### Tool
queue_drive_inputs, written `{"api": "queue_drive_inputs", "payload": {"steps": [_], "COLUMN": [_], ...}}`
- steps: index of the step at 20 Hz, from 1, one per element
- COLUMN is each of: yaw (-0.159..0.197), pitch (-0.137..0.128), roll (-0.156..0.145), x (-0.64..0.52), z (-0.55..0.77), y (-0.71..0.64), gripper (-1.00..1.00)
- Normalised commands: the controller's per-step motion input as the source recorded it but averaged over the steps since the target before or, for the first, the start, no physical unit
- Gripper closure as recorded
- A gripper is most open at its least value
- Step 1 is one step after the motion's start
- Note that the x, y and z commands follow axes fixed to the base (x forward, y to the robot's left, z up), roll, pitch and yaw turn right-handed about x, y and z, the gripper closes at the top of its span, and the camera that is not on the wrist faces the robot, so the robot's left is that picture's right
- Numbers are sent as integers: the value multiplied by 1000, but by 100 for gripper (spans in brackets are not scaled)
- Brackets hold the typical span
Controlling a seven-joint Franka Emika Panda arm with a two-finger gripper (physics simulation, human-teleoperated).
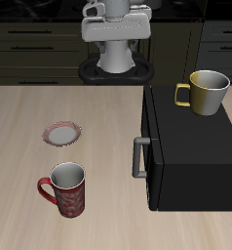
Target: Place the white and yellow mug on the plate
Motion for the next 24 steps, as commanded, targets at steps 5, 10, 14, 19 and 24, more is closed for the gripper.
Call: {"api": "queue_drive_inputs", "payload": {"steps": [5, 10, 14, 19, 24], "yaw": [-12, -21, -25, -76, -51], "pitch": [-13, -20, 13, -25, -8], "roll": [-6, 35, 1, 17, 7], "x": [277, 289, 293, 278, 207], "z": [115, 111, 54, 302, 189], "y": [456, 616, 339, 517, 366], "gripper": [-100, -100, -100, -100, -100]}}
